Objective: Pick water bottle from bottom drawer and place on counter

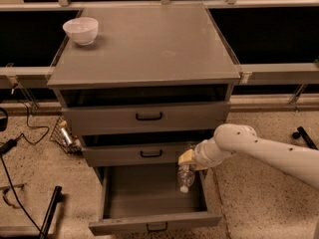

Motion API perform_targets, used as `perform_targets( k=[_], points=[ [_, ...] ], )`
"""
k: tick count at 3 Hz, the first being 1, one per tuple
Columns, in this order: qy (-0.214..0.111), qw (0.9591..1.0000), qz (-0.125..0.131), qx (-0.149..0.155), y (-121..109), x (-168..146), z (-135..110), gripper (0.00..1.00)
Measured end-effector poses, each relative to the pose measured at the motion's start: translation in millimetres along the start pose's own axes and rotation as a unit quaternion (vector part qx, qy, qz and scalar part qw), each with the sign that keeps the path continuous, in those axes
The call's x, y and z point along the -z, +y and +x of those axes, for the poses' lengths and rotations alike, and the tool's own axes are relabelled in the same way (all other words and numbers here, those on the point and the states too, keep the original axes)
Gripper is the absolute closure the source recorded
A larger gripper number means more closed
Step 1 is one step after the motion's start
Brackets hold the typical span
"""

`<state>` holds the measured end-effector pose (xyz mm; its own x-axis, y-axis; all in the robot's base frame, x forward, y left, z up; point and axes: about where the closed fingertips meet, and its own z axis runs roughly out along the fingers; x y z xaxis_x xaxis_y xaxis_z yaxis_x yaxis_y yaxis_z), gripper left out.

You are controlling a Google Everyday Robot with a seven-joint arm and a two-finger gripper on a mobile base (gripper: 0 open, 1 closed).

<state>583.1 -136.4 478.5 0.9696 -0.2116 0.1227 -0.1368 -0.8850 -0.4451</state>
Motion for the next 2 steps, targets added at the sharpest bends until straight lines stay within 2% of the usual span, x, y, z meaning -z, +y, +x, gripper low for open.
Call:
perform_targets(
  k=[2],
  points=[
    [-0.007, 0.9999, -0.011, 0.0, -31, 78, -4, 1.0]
  ],
)
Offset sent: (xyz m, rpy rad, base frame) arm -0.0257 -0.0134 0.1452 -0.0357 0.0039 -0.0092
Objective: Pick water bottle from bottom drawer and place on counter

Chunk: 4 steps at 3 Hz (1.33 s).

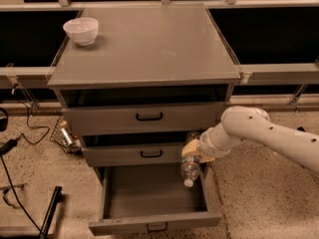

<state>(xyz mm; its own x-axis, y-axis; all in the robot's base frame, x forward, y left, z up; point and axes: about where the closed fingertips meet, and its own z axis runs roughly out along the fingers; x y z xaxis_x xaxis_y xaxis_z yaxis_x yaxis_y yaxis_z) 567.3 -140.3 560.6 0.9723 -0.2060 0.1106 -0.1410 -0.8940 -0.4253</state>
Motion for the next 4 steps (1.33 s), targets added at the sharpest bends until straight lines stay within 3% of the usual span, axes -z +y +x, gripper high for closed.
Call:
perform_targets(
  k=[1, 3, 4],
  points=[
    [0.011, 0.9999, -0.006, 0.001, -16, 57, -5, 1.0],
    [-0.005, 1.0, -0.005, 0.001, -30, 75, -10, 1.0],
    [-0.007, 1.0, -0.006, 0.0, -49, 125, -13, 1.0]
  ],
)
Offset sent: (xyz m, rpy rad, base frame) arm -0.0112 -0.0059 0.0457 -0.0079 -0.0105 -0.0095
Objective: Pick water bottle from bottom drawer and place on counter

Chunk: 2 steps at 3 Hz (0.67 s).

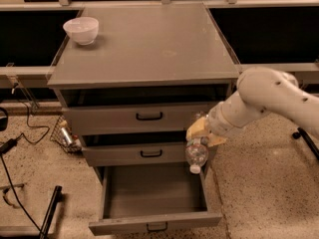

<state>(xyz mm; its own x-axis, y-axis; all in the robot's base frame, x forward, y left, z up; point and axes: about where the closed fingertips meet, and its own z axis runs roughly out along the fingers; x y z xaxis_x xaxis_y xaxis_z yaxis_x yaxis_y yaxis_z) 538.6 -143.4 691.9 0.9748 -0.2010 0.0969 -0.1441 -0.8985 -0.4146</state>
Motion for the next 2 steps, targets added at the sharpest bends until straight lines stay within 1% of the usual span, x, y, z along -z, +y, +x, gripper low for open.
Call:
perform_targets(
  k=[1, 2],
  points=[
    [0.003, 1.0, -0.003, -0.003, -9, 39, -4, 1.0],
    [0.005, 0.9999, -0.015, -0.005, -24, 98, -7, 1.0]
  ],
)
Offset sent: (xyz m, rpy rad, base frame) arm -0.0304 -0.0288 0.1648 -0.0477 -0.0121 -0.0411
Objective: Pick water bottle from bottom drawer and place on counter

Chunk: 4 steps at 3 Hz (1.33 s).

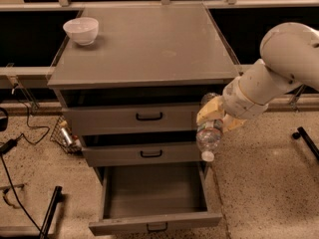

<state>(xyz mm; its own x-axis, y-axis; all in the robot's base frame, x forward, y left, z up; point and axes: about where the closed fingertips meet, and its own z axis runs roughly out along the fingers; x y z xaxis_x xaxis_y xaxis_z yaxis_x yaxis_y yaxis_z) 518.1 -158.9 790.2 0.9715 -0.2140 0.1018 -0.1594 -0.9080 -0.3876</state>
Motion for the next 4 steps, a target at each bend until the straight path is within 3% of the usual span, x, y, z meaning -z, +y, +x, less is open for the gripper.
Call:
perform_targets(
  k=[1, 3, 4],
  points=[
    [-0.001, 1.0, -0.002, 0.003, -5, 4, 2, 1.0],
    [-0.009, 0.9993, -0.028, 0.025, -45, 74, 25, 1.0],
    [0.002, 0.9982, -0.03, 0.052, -73, 95, 50, 1.0]
  ],
)
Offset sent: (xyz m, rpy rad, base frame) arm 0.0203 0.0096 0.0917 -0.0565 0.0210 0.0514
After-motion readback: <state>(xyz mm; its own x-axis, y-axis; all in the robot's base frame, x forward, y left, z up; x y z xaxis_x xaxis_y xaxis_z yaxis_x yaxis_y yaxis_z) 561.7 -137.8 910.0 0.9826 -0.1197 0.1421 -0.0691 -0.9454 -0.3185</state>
